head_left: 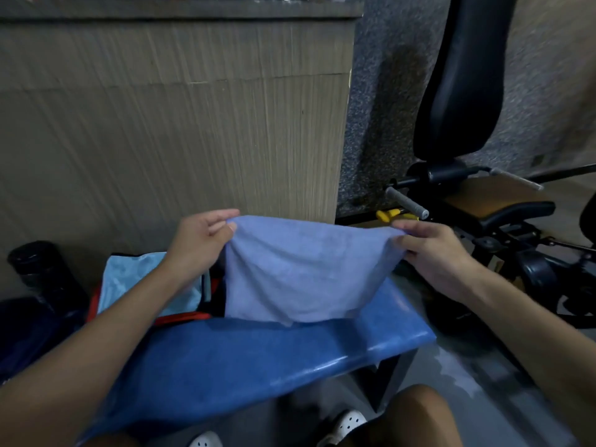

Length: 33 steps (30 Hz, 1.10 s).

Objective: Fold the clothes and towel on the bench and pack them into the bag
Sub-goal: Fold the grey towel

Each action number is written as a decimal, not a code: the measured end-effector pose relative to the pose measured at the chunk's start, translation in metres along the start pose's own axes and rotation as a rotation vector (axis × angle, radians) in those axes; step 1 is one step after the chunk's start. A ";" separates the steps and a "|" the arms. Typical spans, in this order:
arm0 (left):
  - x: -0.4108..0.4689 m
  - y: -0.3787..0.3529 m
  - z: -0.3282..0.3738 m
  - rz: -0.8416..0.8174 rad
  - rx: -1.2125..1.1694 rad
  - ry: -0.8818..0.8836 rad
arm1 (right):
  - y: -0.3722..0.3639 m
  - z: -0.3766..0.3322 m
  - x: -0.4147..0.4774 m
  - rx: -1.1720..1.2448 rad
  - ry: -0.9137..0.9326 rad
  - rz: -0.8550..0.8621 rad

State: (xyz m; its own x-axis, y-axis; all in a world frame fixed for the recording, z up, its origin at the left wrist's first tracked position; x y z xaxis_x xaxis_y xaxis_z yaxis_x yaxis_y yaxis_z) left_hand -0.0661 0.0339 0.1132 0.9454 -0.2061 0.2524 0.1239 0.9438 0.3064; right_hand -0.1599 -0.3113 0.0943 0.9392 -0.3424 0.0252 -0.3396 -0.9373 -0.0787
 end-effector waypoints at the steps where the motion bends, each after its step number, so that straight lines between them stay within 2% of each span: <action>1: 0.001 0.005 0.011 -0.005 0.001 -0.026 | 0.001 -0.010 0.002 -0.092 0.035 -0.054; 4: 0.001 0.020 0.040 0.028 0.084 -0.104 | -0.001 -0.039 -0.004 -0.439 0.157 -0.035; 8: -0.009 0.038 0.070 0.066 0.165 -0.175 | -0.008 -0.070 -0.015 -0.498 0.300 0.033; 10: -0.016 0.043 0.082 0.076 0.173 -0.204 | -0.011 -0.081 -0.021 -0.465 0.299 0.021; 14: -0.028 0.048 0.096 0.152 0.026 -0.214 | -0.015 -0.093 -0.031 -0.133 0.209 -0.006; 18: -0.038 0.050 0.087 0.136 -0.002 -0.180 | -0.017 -0.094 -0.034 -0.195 0.314 0.124; 24: -0.053 0.045 0.069 -0.008 -0.066 -0.113 | -0.021 -0.090 -0.043 -0.242 0.319 0.105; 29: -0.053 0.044 0.070 0.023 -0.213 -0.071 | -0.022 -0.090 -0.045 -0.125 0.242 0.077; 33: -0.047 0.044 0.075 0.107 -0.332 -0.052 | -0.019 -0.093 -0.043 -0.137 0.275 0.085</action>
State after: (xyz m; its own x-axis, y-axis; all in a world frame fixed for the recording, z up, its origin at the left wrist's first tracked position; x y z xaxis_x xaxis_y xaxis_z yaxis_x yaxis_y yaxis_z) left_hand -0.1275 0.0657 0.1835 0.9428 -0.1064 0.3160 0.1245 0.9915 -0.0373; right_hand -0.1982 -0.2845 0.1870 0.8645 -0.4072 0.2946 -0.4376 -0.8981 0.0428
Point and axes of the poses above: each hand's wrist, its own x-axis towards the middle knuckle, its own y-axis out of the back of the hand, z = x × y, the point moved 2 cm from there along x, towards the middle knuckle, and after that the axes turned 3 degrees about -z, right-handed, at the moved point
